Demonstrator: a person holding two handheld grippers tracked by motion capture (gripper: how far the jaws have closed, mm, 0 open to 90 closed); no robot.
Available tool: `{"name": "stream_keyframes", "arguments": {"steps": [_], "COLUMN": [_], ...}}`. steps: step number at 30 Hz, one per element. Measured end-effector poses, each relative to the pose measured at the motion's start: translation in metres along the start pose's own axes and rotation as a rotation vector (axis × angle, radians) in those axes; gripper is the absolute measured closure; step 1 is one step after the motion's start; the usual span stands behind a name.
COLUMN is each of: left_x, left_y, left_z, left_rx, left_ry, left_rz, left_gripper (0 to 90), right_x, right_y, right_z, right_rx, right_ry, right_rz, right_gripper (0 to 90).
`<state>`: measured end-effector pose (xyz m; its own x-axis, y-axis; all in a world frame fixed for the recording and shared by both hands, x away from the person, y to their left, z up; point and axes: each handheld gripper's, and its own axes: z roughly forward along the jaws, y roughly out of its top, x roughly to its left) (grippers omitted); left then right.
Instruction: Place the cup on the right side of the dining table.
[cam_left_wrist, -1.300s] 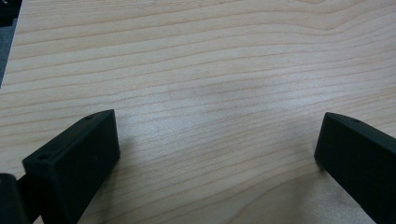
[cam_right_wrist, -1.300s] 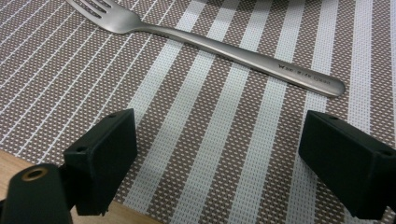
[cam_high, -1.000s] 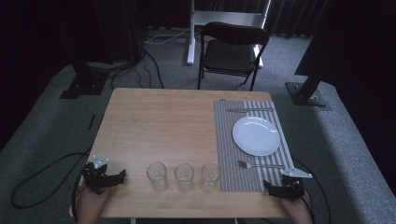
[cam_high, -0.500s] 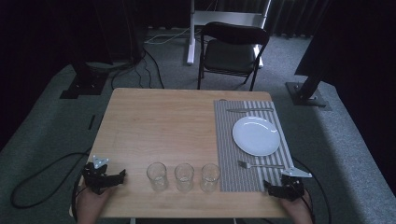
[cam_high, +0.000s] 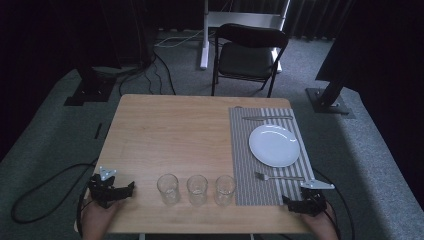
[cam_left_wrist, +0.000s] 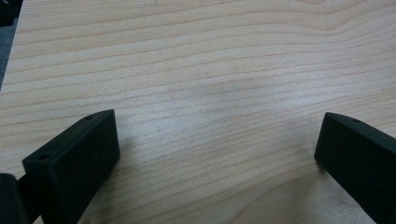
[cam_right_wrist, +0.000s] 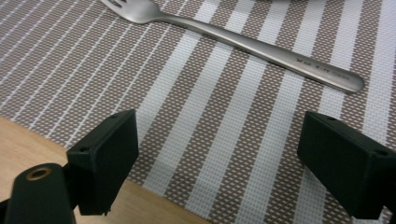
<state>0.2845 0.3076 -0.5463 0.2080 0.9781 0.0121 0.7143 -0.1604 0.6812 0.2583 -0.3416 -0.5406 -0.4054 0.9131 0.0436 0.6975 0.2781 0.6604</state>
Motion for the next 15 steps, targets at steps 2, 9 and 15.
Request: {"name": "stream_keyframes", "arguments": {"steps": [2, 9, 15], "left_x": [0.000, 0.000, 0.000], "left_y": [0.000, 0.000, 0.000], "left_z": [0.000, 0.000, 0.000], "left_rx": [0.000, 0.000, 0.000], "left_ry": [0.000, 0.000, 0.000], "left_rz": [0.000, 0.000, 0.000], "left_gripper": [0.3, 0.3, 0.3], "right_x": [0.001, 0.006, 0.009], "right_y": [0.001, 0.007, 0.011], "right_z": [-0.001, -0.008, -0.012], "right_rx": [0.001, -0.011, -0.018], "right_ry": [0.002, 0.013, 0.039], "right_rz": [-0.001, -0.032, -0.035], "right_gripper": [12.3, 12.3, 12.4]}}
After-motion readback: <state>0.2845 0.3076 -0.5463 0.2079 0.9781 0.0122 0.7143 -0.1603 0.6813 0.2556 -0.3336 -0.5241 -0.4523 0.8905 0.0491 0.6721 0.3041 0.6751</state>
